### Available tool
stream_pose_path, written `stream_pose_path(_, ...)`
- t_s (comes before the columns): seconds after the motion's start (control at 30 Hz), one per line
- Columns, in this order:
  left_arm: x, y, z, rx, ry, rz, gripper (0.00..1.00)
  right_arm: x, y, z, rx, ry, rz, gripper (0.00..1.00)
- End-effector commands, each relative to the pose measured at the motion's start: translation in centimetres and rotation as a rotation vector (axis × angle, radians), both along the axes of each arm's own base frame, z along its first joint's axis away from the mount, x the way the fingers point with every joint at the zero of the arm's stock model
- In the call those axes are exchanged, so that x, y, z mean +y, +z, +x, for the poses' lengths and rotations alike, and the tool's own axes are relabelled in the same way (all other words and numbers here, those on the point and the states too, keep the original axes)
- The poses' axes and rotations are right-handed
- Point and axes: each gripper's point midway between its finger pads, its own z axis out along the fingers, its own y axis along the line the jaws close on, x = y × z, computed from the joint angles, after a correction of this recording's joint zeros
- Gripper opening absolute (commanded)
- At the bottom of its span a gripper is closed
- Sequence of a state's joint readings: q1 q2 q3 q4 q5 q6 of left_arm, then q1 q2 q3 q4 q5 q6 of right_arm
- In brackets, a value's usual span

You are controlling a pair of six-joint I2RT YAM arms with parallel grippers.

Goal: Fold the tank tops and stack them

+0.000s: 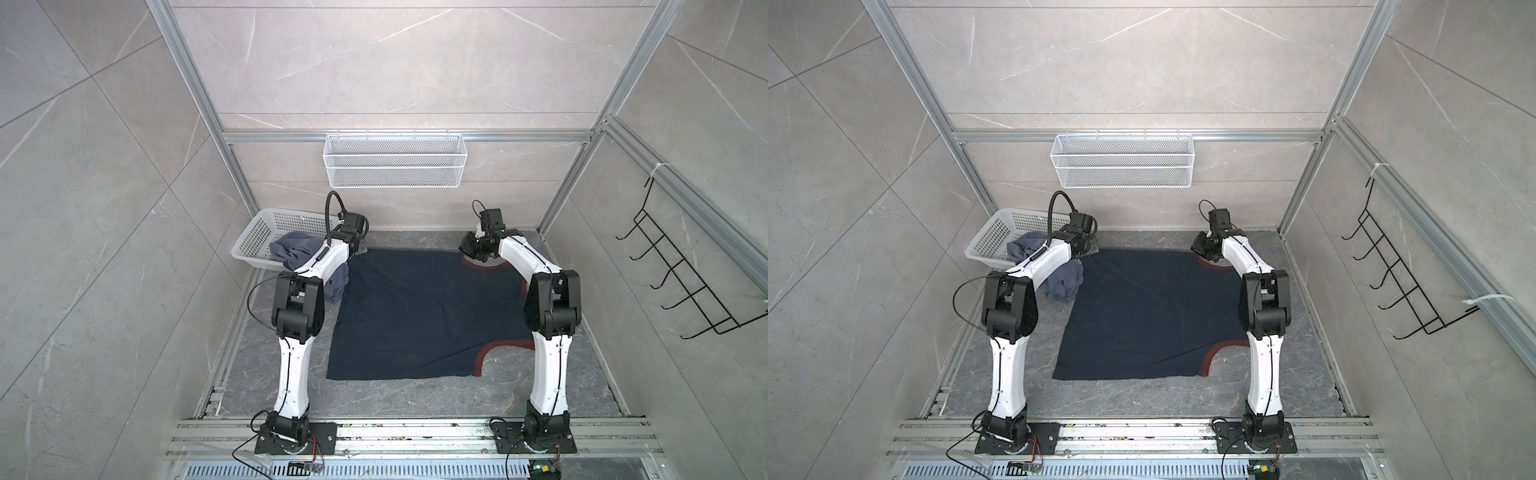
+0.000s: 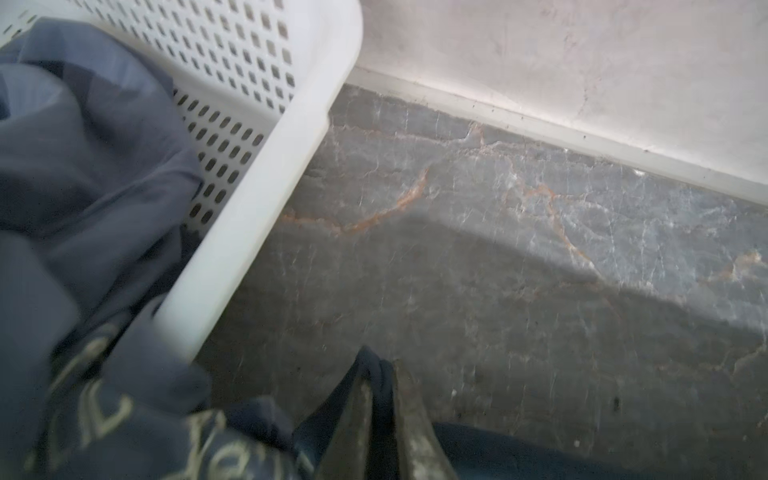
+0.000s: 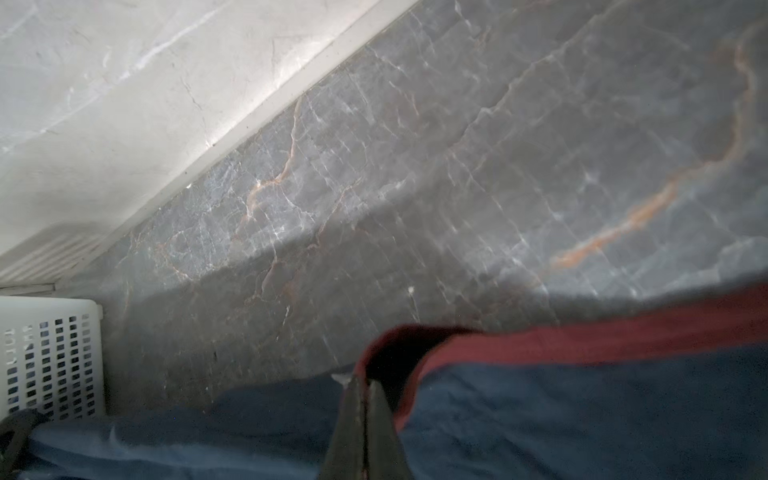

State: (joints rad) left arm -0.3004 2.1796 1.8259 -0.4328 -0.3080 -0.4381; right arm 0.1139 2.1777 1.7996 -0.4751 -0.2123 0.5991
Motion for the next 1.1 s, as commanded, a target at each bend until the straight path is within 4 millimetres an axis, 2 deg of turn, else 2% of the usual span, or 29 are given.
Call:
stream_pose_path(0.0, 0.4, 4.8, -0.8, -0.120, 0.009, -0.047, 0.12, 0.1, 2.8, -1.0, -0.085, -0.019, 0.031, 0.00)
stream_pose_path(0.17, -0.3, 5.4, -3.0, -0.139, -0.033, -0.060, 0.12, -0.7, 3.3, -5.0, -0.103, -0.040, 0.031, 0.00)
stream_pose_path(0.3, -0.8, 5.2, -4.6, -0.138, -0.052, -0.048, 0.13, -1.0, 3.5, -7.8, -0.107, -0.048, 0.031, 0.00)
stream_pose_path(0.5, -1.1, 4.9, -7.4, -0.140, -0.035, -0.047, 0.14, -1.2, 2.4, -11.6, -0.086, -0.046, 0.042, 0.00)
stream_pose_path(0.7, -0.4, 4.2, -11.0, -0.156, 0.020, -0.053, 0.16, -0.9, 1.0, -14.9, -0.054, -0.039, 0.037, 0.00)
stream_pose_path(1.07, 1.3, -2.2, -15.6, -0.048, 0.074, -0.035, 0.20, -0.9, -2.9, -20.4, 0.014, -0.061, 0.048, 0.00)
